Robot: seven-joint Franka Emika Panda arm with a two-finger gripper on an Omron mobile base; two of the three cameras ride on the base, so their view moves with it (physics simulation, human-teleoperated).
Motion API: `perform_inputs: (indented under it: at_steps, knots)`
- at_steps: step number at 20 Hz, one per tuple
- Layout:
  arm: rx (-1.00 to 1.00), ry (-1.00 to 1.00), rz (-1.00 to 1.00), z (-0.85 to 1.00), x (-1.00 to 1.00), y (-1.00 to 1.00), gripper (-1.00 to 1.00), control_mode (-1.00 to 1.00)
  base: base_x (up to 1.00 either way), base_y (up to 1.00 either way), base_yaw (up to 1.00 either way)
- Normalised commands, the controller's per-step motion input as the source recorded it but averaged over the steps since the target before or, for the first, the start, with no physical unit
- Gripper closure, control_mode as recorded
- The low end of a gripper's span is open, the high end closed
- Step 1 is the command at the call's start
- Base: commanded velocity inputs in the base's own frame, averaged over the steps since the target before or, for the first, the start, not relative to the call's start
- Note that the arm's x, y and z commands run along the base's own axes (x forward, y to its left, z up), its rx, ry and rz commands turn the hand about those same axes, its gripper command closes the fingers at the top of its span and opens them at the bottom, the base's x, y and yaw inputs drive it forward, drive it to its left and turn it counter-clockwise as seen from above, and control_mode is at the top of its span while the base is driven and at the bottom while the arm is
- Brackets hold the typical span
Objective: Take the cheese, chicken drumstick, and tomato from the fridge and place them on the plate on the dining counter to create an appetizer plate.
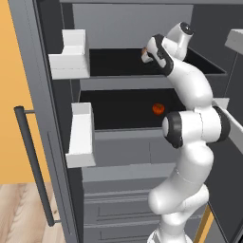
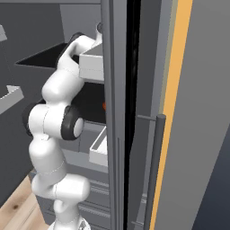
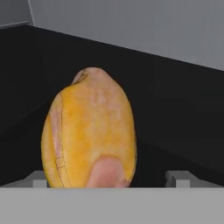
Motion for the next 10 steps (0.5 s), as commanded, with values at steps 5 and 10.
perform_inputs:
  at_steps: [5, 10]
  knots:
    - [-0.07, 0.05, 0.02, -0.55, 0.13, 0.31, 1.0, -1.0, 0.0, 0.0, 0.0]
    - [-0.13, -0.01, 0.0, -0.73, -0.02, 0.53, 1.0, -1.0, 0.0, 0.0, 0.0]
